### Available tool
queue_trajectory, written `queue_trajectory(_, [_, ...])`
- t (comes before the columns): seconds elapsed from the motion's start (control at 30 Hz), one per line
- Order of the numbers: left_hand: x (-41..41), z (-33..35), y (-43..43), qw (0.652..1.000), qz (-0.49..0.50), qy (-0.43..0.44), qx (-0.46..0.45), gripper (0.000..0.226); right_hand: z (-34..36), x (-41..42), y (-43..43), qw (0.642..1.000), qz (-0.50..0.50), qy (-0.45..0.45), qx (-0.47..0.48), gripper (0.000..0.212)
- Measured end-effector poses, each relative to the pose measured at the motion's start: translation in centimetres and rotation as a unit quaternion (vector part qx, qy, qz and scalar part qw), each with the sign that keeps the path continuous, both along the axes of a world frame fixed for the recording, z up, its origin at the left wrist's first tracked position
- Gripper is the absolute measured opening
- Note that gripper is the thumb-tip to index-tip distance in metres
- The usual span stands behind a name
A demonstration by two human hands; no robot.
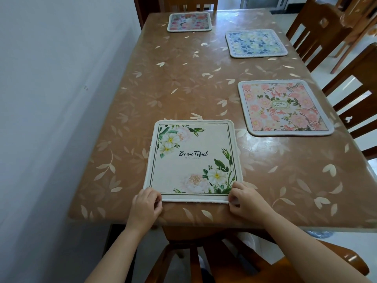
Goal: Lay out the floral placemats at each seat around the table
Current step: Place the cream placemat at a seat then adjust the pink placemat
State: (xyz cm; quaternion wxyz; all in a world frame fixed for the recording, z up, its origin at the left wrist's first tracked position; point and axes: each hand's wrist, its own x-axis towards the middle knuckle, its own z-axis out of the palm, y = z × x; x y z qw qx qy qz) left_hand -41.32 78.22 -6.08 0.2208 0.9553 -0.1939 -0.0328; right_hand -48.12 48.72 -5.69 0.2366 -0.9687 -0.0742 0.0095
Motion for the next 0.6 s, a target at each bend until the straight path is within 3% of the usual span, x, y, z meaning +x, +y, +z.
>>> queue_trajectory(0.6, [-0.11,0.54,-0.45,1.0,0.004,0.009,0.009,0.02,0.02,-0.11,0.55,1.0,0.011,-0.013,-0.009,0.016])
